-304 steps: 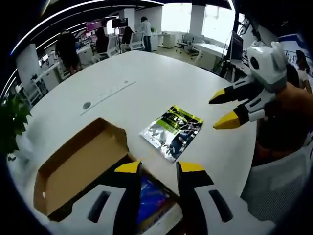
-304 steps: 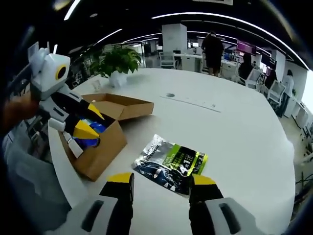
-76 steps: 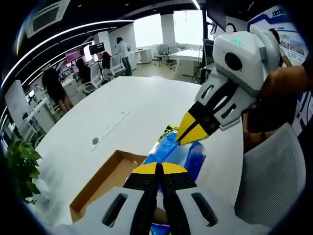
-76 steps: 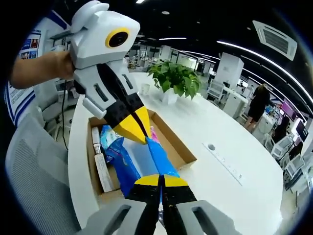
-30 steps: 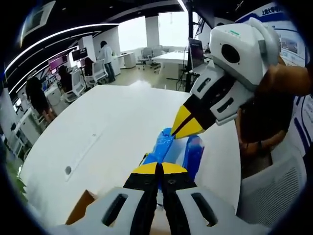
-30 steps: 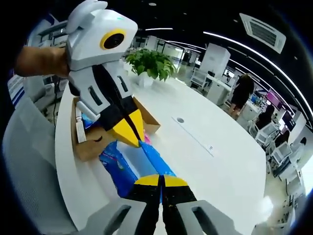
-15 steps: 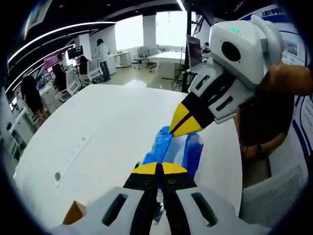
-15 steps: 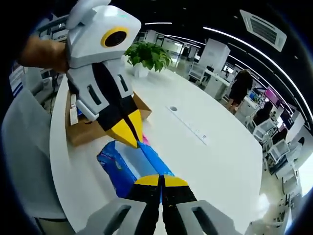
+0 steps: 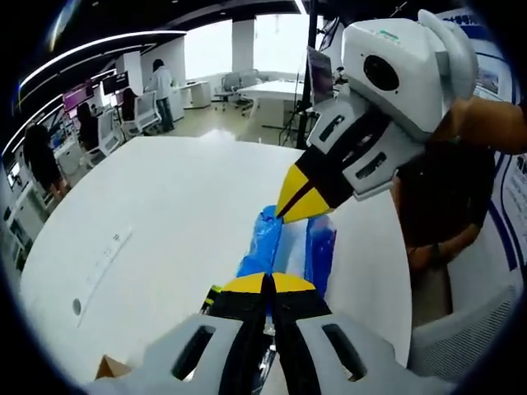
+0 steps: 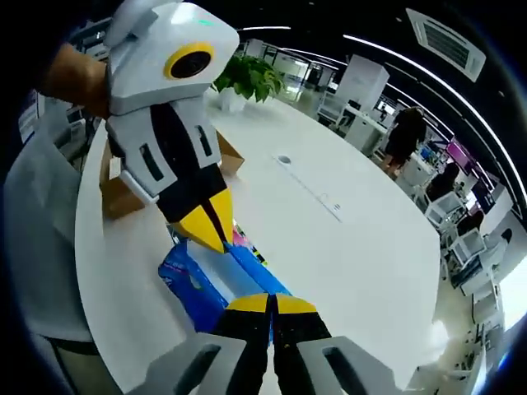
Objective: Operate the shoe box by opening the lid, removing the specified soft item, and placing it in the target area until the item is outside and the box remains undamaged.
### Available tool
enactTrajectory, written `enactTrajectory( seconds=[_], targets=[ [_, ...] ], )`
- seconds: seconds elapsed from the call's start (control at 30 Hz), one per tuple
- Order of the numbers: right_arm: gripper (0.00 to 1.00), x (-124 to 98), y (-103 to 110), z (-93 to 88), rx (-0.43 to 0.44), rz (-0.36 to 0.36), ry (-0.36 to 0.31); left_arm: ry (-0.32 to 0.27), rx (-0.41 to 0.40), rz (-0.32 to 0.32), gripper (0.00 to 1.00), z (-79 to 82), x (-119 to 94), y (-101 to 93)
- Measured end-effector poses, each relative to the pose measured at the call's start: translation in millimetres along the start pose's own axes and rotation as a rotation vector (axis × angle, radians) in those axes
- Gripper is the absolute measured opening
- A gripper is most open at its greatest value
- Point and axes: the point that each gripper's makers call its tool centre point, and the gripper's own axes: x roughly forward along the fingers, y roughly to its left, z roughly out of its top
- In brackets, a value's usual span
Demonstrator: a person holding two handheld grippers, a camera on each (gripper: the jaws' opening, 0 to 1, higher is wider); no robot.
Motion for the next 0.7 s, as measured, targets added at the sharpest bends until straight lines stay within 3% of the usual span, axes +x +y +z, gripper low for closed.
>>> enactTrajectory(
  seconds=[0.7],
  targets=[
    [0.00, 20.9, -26.1, -38.4, -0.017, -0.012, 0.059, -0.024, -0.072, -0.058, 0.00, 0.6, 51.1, 9.6]
  ],
)
